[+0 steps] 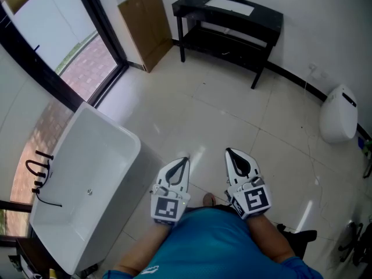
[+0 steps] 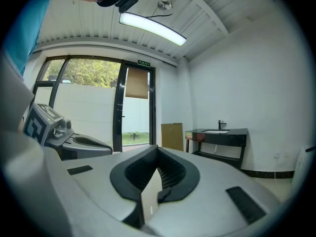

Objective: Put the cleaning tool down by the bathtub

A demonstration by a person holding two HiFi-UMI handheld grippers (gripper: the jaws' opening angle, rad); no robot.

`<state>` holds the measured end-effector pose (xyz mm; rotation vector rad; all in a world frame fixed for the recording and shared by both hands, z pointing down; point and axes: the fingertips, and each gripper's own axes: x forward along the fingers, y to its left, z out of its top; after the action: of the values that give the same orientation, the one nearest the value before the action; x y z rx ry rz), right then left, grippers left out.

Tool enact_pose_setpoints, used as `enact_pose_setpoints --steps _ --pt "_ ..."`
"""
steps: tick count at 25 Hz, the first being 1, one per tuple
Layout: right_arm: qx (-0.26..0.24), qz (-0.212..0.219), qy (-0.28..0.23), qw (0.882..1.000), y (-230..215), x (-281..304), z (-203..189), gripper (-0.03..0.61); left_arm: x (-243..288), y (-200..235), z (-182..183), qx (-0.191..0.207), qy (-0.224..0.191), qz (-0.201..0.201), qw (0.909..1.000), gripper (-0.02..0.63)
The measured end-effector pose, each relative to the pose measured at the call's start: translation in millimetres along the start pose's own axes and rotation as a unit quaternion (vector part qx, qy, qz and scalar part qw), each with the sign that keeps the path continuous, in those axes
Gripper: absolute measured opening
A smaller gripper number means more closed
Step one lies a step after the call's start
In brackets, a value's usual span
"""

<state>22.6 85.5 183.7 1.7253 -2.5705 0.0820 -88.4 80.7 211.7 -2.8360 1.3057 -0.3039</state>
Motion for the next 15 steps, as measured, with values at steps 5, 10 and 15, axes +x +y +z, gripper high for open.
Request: enact_pose_setpoints --steps 5,10,15 --pt "0.000 -0.006 0.002 1.000 -6.0 1.5 -0.1 -0.020 6.4 1.8 4.8 0.003 -0.005 -0.003 1.0000 -0.006" --pt "0.001 -0.008 0.007 1.000 -12.0 1.6 -2.5 -0.020 12.5 -0.1 6.0 0.002 -0.007 -0.006 1.0000 -0.006" --pt "0.003 -0.008 0.008 1.000 -15.2 0.9 -4.4 -0.020 15.3 -1.7 4.4 0.001 -0.006 -0.003 1.0000 -0.006"
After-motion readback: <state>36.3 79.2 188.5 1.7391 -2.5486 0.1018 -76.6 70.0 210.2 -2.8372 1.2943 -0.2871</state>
